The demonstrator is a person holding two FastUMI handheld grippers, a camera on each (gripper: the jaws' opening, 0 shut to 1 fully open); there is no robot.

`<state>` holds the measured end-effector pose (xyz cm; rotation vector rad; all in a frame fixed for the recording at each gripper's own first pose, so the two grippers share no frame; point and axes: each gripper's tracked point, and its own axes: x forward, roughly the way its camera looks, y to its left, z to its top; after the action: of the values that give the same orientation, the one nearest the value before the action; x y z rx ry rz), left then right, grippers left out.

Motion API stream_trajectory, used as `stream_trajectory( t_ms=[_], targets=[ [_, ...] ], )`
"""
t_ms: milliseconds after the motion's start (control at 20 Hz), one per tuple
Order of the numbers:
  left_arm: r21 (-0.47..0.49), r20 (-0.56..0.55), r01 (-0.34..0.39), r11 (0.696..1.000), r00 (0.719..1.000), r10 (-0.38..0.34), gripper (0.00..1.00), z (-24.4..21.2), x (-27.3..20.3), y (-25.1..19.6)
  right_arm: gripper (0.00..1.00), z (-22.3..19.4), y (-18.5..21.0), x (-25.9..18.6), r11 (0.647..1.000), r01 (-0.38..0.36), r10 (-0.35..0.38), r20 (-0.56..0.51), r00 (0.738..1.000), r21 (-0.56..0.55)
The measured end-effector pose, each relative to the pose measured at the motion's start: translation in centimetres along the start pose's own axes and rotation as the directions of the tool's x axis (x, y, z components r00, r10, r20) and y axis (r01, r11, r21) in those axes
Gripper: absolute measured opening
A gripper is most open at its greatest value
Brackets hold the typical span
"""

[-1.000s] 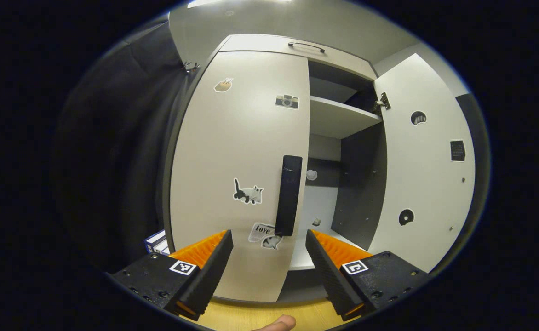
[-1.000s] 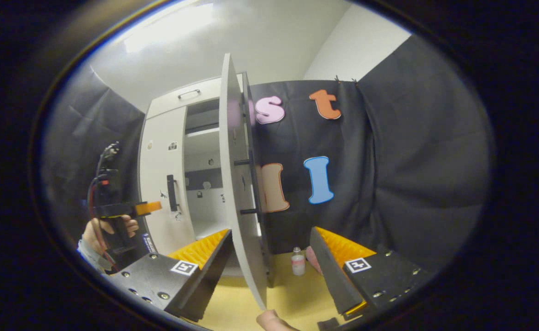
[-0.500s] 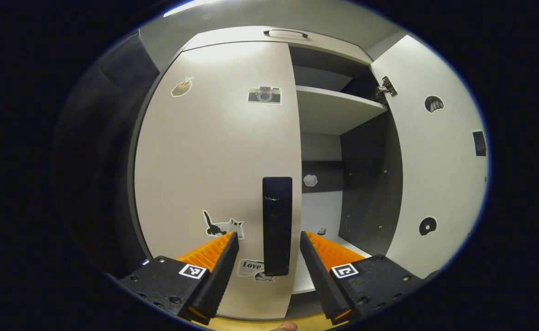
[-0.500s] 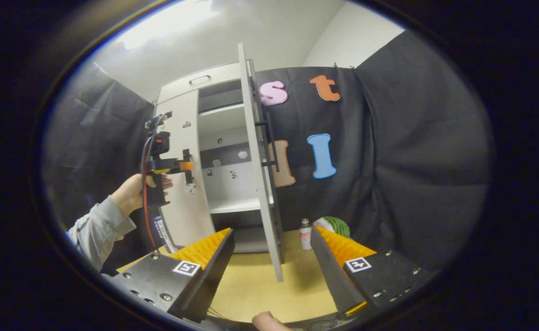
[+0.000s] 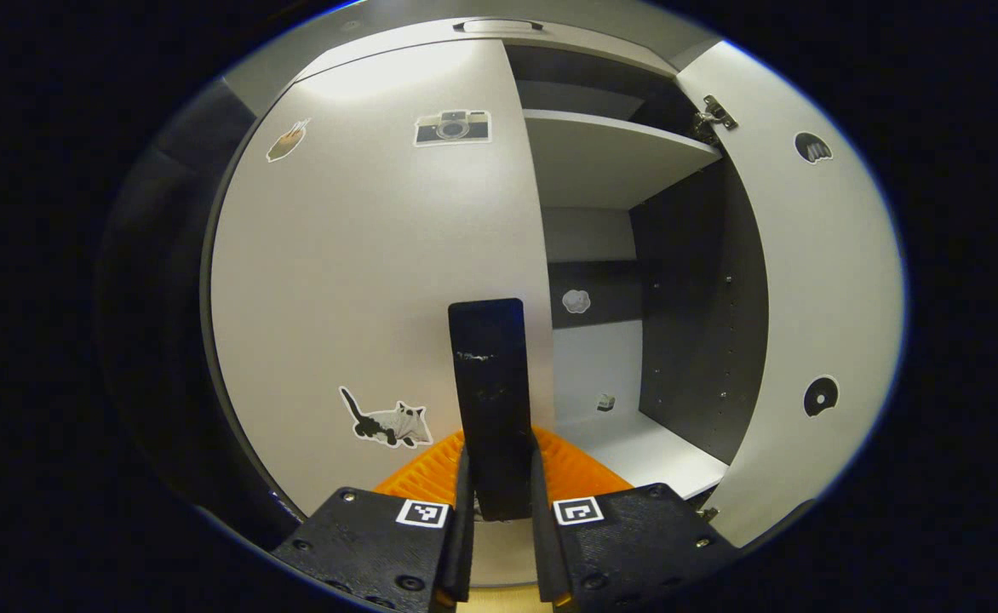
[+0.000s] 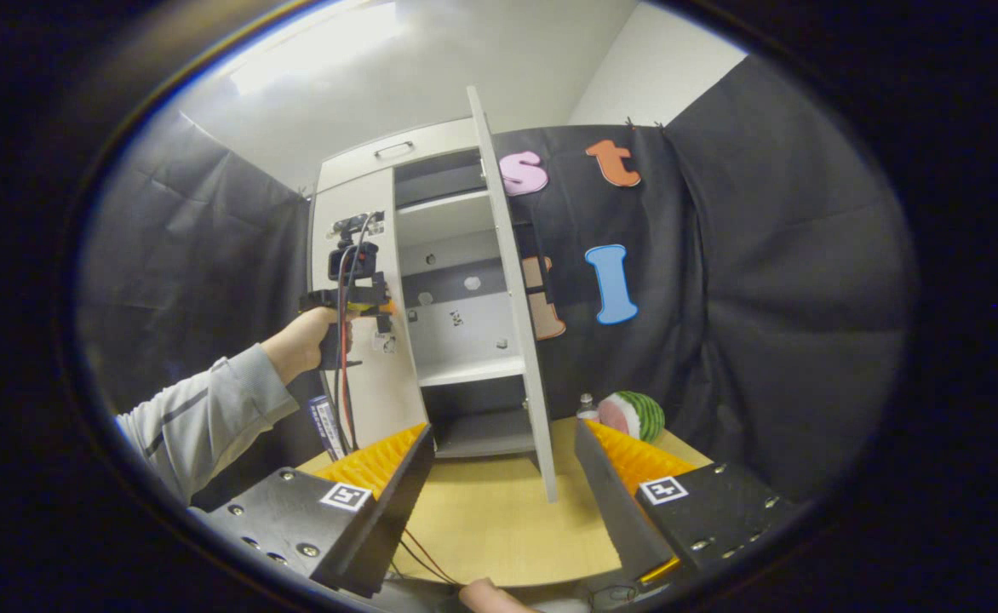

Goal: Open the right door of the double-door shoe cabinet with the right hand, and open the left door with the left hand.

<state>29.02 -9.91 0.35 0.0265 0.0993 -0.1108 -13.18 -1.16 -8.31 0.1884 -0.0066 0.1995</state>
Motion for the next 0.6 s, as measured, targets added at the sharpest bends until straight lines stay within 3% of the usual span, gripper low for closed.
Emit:
stream_trajectory(
  t_ms=[50, 100, 200, 250, 300, 400, 600],
  targets=[
    [-0.004, -0.007, 0.0, 1.0, 1.0, 0.0, 0.27, -0.2, 0.0, 0.1, 0.94, -0.2, 0.2, -0.4, 1.0, 0.004, -0.004, -0.002, 1.0, -0.008],
    [0.007, -0.011, 0.003, 1.0, 1.0, -0.003, 0.26, -0.3, 0.1, 0.1, 0.98, -0.3, 0.4, -0.8, 1.0, 0.011, -0.011, -0.004, 1.0, -0.019],
    [0.008, -0.01, 0.016, 1.0, 1.0, -0.016, 0.24, -0.2, -0.1, 0.1, 0.94, -0.1, 0.6, -1.7, 0.999, 0.029, -0.029, 0.005, 1.0, -0.044],
    [0.0, -0.01, 0.025, 1.0, 1.0, -0.025, 0.24, -0.1, -0.1, 0.0, 0.99, 0.0, 0.6, -2.0, 0.998, 0.038, -0.038, 0.009, 0.999, -0.048],
    [-0.008, -0.011, 0.032, 0.999, 0.999, -0.032, 0.24, -0.3, -0.2, 0.0, 0.94, 0.2, 0.6, -1.8, 0.998, 0.043, -0.042, 0.009, 0.999, -0.047],
    [-0.017, 0.005, 0.043, 0.999, 0.999, -0.042, 0.24, -0.2, -0.5, 0.1, 0.98, 0.6, 0.7, -2.0, 0.998, 0.05, -0.049, 0.011, 0.999, -0.037],
    [-0.013, 0.01, 0.073, 0.997, 0.997, -0.073, 0.24, -0.2, -1.7, 0.0, 0.94, 1.1, 0.1, -3.2, 0.995, 0.091, -0.09, 0.016, 0.996, -0.035]
  ],
)
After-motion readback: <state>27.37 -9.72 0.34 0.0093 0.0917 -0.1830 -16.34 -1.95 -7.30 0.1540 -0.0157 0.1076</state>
